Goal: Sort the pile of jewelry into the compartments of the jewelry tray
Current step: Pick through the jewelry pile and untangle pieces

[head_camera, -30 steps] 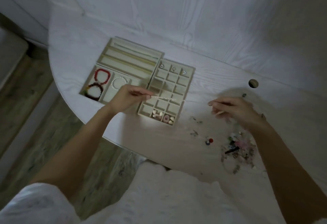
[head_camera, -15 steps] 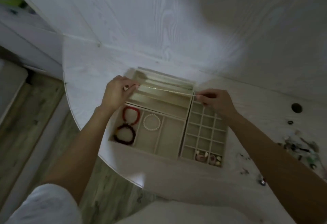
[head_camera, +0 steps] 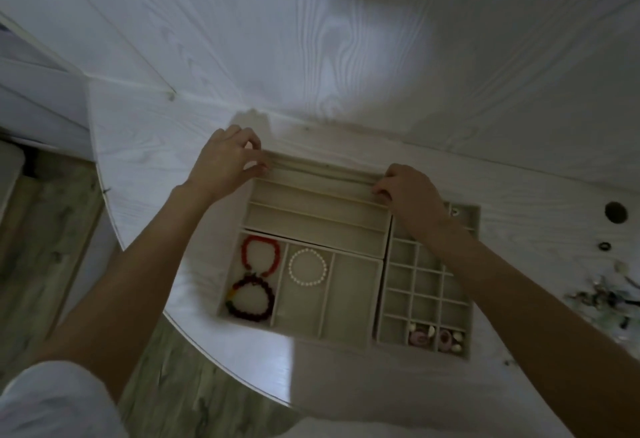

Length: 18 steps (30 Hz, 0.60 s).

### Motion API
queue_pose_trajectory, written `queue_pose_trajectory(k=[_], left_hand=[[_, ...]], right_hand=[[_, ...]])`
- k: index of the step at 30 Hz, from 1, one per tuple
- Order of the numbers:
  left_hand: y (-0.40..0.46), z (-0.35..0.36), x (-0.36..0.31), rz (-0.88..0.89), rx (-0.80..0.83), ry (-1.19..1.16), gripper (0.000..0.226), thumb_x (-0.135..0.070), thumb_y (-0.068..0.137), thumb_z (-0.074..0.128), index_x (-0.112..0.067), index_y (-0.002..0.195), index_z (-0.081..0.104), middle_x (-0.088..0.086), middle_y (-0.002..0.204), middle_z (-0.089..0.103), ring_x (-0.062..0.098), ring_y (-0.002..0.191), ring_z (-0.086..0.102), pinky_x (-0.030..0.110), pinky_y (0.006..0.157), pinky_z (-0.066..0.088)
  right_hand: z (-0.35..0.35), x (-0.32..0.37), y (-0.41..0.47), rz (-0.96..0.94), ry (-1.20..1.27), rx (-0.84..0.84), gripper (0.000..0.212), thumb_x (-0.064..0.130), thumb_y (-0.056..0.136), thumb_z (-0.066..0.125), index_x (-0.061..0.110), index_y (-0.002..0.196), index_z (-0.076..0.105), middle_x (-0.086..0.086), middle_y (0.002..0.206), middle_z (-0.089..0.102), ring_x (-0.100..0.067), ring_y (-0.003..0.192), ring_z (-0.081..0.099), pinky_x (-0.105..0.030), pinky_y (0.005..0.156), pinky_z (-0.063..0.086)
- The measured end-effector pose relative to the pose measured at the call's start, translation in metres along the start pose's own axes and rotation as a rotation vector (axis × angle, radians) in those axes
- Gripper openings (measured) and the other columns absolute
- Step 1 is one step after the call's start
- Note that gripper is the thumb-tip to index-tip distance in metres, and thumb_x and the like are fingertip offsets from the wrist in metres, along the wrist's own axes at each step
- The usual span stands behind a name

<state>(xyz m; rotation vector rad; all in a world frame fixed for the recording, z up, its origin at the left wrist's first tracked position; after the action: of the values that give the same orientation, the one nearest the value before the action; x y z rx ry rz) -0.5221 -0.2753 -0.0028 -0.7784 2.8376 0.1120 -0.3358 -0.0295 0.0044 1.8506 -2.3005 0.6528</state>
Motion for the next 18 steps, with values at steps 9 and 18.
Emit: queue_pose_trajectory(k=[9, 18], left_hand=[[0.018, -0.008, -0.004, -0.013, 0.161, 0.078, 0.017, -0.032, 0.066, 0.084, -0.024, 0.08, 0.077, 0.006, 0.082, 0.059, 0.029, 0.079, 0.05, 0.03, 0.068, 0.018], [0.031, -0.014, -0.012, -0.015, 0.22, 0.138, 0.015, -0.031, 0.067, 0.083, -0.024, 0.079, 0.077, 0.006, 0.084, 0.061, 0.027, 0.081, 0.05, 0.027, 0.068, 0.014]], right_hand=[[-0.007, -0.001, 0.001, -0.021, -0.131, -0.04, 0.014, 0.02, 0.089, 0.062, 0.017, 0.094, 0.074, -0.005, 0.101, 0.057, -0.024, 0.096, 0.048, -0.028, 0.062, 0.032], [-0.004, 0.004, 0.016, -0.057, -0.18, 0.037, 0.016, 0.026, 0.089, 0.061, 0.016, 0.093, 0.072, -0.004, 0.097, 0.056, -0.021, 0.093, 0.049, -0.028, 0.063, 0.031]])
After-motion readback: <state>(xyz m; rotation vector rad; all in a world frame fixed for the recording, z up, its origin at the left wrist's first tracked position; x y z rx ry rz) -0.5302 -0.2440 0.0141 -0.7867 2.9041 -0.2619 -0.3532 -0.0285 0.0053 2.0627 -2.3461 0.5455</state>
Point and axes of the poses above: each hand's wrist, its own y-axis towards the middle knuckle, its own z-axis out of the palm, x = y × z, the point moved 1 cm from there along y, towards the middle knuckle
